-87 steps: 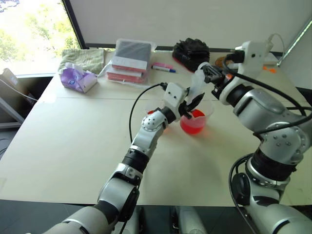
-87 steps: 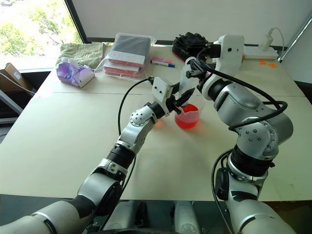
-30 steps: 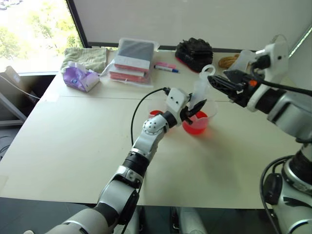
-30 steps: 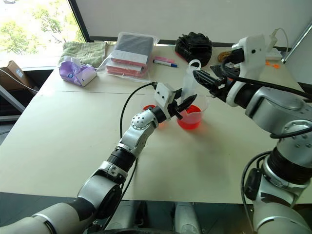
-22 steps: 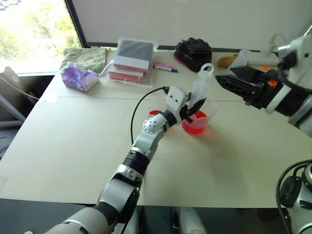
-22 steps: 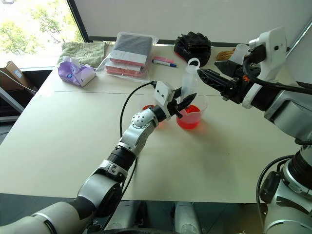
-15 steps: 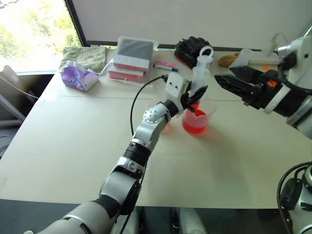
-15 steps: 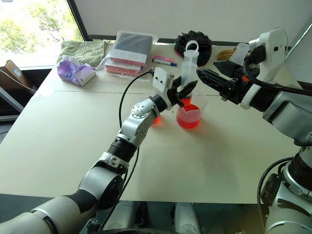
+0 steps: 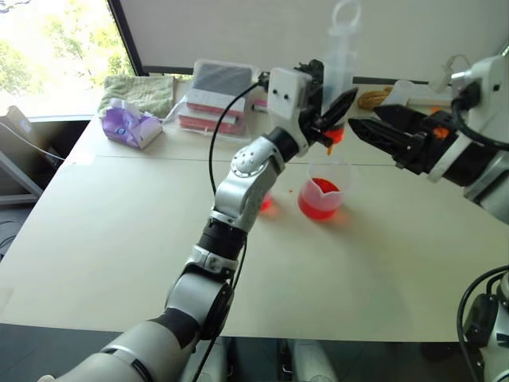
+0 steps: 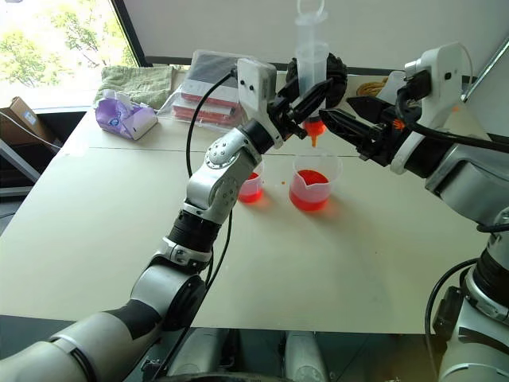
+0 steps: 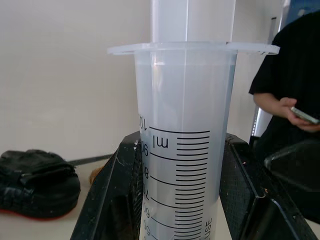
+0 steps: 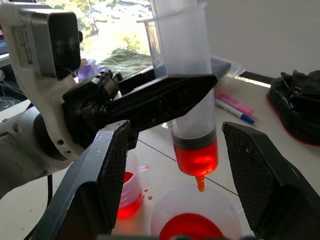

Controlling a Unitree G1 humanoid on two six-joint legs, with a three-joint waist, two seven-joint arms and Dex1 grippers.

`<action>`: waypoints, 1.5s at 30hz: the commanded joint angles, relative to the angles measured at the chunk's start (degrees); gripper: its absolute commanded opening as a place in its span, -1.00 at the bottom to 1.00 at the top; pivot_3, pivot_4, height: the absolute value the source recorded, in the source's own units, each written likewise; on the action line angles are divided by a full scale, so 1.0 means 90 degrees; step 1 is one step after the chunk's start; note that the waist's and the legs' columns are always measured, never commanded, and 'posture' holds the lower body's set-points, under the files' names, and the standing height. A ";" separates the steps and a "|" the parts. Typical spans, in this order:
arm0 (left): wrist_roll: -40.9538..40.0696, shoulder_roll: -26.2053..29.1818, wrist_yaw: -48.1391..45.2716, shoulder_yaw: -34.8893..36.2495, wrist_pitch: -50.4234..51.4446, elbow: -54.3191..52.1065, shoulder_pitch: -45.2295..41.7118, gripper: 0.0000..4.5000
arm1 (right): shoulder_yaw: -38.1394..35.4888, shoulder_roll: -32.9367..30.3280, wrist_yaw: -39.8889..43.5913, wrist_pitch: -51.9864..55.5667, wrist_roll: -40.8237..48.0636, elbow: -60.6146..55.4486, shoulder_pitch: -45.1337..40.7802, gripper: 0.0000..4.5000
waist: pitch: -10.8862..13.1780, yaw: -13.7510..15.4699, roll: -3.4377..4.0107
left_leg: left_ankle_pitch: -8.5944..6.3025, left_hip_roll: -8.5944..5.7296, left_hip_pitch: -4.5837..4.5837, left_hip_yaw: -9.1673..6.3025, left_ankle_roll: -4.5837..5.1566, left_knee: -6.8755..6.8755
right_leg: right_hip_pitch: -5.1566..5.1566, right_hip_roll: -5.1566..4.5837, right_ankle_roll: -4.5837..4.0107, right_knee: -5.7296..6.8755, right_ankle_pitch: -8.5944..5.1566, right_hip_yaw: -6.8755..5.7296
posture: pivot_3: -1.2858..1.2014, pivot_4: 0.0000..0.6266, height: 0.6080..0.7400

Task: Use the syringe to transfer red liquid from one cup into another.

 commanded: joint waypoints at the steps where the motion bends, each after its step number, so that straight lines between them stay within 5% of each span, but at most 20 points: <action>1: -0.0200 0.0144 0.0014 0.0222 0.0238 -0.0586 -0.0301 -0.32 | -0.0027 -0.0154 0.0046 -0.0243 0.0094 0.0021 -0.0048 0.35 | 0.0000 -0.0001 0.0000 | 0.0000 0.0000 0.0000 0.0000 0.0000 0.0000 | 0.0000 0.0000 0.0000 0.0000 0.0000 0.0000 | 0.03 -0.52 1.00; 9: 0.0227 0.1267 -0.0188 0.0277 0.0147 -0.1261 -0.0070 -0.32 | 0.0197 -0.0266 0.0266 -0.0399 0.0053 0.0227 -0.0083 0.35 | -0.0002 -0.0006 0.0003 | 0.0002 0.0000 0.0004 0.0000 -0.0002 0.0001 | 0.0000 0.0005 0.0000 0.0006 0.0000 0.0000 | 0.03 -0.52 1.00; 17: 0.0363 0.1749 0.0051 0.0259 0.0498 -0.2457 0.0995 -0.32 | 0.0967 -0.0346 0.0911 -0.0498 -0.0294 0.0866 -0.0755 0.35 | -0.0002 -0.0004 0.0004 | 0.0002 0.0000 0.0002 0.0001 -0.0002 0.0006 | 0.0003 0.0000 0.0001 0.0003 0.0002 0.0000 | 0.03 -0.52 1.00; 31: 0.1178 0.1755 0.0394 -0.0550 0.0260 -0.3766 0.2739 -0.32 | 0.2068 -0.0384 0.2191 -0.0403 -0.1137 0.1959 -0.2068 0.35 | -0.0005 -0.0007 0.0009 | 0.0004 0.0000 0.0005 0.0001 -0.0004 0.0005 | 0.0004 -0.0005 -0.0004 0.0000 0.0005 0.0001 | 0.03 -0.52 1.00; 45: 0.2216 0.1426 0.1113 -0.1010 -0.0601 -0.3402 0.3571 -0.32 | 0.2082 -0.0401 0.2773 0.0012 -0.1460 0.2491 -0.2752 0.35 | -0.0009 -0.0005 0.0016 | 0.0004 0.0000 0.0006 0.0001 -0.0004 0.0004 | 0.0004 -0.0016 -0.0008 -0.0001 0.0007 -0.0001 | 0.03 -0.52 1.00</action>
